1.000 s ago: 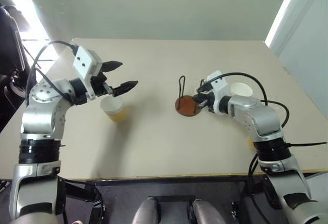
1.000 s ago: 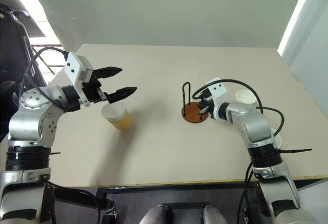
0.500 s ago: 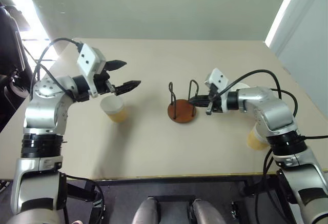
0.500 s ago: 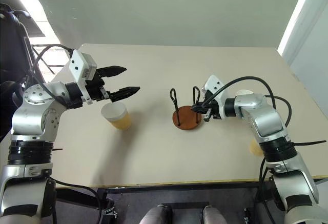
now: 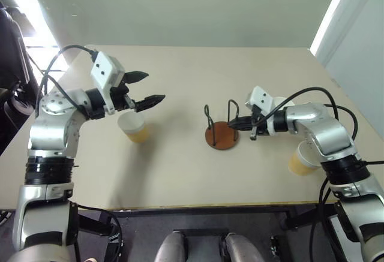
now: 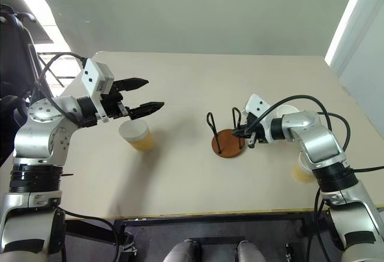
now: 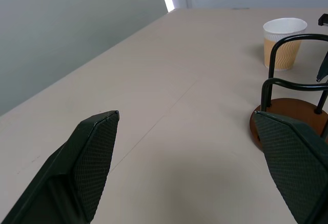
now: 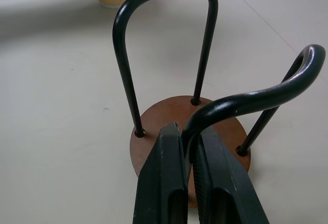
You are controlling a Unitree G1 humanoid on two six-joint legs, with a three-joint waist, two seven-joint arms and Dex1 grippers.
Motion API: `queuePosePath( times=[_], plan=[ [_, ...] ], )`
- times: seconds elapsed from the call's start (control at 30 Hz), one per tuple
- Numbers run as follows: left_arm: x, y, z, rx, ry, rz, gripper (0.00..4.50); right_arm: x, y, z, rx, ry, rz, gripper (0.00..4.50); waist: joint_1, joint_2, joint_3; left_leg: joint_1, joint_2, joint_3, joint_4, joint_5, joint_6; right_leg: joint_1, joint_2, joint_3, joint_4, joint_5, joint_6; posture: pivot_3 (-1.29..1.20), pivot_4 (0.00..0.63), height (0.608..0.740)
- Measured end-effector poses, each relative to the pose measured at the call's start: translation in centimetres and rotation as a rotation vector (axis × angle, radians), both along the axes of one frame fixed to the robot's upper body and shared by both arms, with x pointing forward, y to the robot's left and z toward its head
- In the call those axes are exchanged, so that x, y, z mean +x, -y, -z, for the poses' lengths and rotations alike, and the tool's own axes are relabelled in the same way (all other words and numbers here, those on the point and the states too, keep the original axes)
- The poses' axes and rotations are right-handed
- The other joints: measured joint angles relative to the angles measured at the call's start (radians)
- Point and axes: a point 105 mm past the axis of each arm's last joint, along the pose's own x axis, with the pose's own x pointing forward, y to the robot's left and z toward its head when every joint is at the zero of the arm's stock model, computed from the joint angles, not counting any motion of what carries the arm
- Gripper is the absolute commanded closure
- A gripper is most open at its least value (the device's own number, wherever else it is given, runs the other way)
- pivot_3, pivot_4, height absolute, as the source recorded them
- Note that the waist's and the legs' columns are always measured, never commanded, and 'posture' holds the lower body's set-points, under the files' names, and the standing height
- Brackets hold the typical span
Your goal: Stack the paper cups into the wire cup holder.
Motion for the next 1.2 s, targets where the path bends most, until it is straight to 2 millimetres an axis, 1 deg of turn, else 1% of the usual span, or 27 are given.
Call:
queuePosePath(
  times=[0.2,0.33,0.9,1.0,1.07,1.1,1.13,1.2],
  plan=[
    [0.0,0.0,0.2,-0.004,-0.018,-0.002,0.0,-0.6,0.4,0.7,-0.016,-0.02,-0.01,4.47,0.001,0.0,0.0,0.0,0.0,0.0,0.0,0.0,0.0,0.0,0.0,0.0,0.0,0.0,0.0,0.0,0.15,0.74],
    [0.1,0.0,0.3,-0.006,-0.027,-0.004,0.0,-1.1,0.2,0.9,-0.016,-0.028,-0.028,4.47,0.0,0.0,0.0,0.001,0.0,0.0,0.001,0.0,0.0,0.001,0.0,0.0,0.0,0.0,0.0,0.0,0.15,0.74],
    [0.1,0.0,0.3,-0.007,-0.034,-0.005,0.0,-1.5,-0.3,1.1,0.0,-0.044,-0.034,4.47,0.0,0.0,0.0,0.0,0.0,0.0,0.002,0.001,0.001,0.002,0.0,0.0,0.0,0.001,0.0,0.0,0.15,0.74],
    [0.1,-0.1,0.3,-0.008,-0.036,-0.008,0.0,-1.5,-0.1,1.3,-0.012,-0.044,-0.03,3.75,0.0,0.0,0.0,0.0,0.0,0.0,0.002,0.001,0.001,0.002,0.0,0.0,0.0,0.001,0.0,0.0,0.15,0.74],
    [0.1,-0.1,0.4,-0.008,-0.037,-0.011,0.0,-1.5,0.2,1.7,-0.022,-0.054,-0.021,3.11,0.0,0.0,0.0,0.0,0.0,0.0,0.002,0.001,0.001,0.002,0.0,0.0,0.0,0.001,0.0,0.0,0.15,0.74],
    [0.1,-0.1,0.4,-0.007,-0.037,-0.012,0.0,-1.6,0.2,1.9,-0.027,-0.059,-0.02,2.6,0.0,0.0,0.0,0.0,0.0,0.0,0.002,0.001,0.001,0.002,0.0,0.0,0.0,0.001,0.0,0.0,0.15,0.74],
    [0.1,-0.1,0.4,-0.007,-0.037,-0.012,0.0,-1.6,0.2,2.0,-0.03,-0.061,-0.02,2.36,0.0,0.0,0.0,0.0,0.0,0.0,0.002,0.001,0.001,0.002,0.0,0.0,0.0,0.001,0.0,0.0,0.15,0.74],
    [0.1,-0.1,0.4,-0.007,-0.037,-0.013,0.0,-1.7,0.2,2.2,-0.038,-0.068,-0.027,1.67,0.0,0.0,0.0,0.001,0.0,0.0,0.002,0.001,0.001,0.002,0.0,0.0,0.0,0.001,0.001,0.0,0.15,0.74]
  ],
)
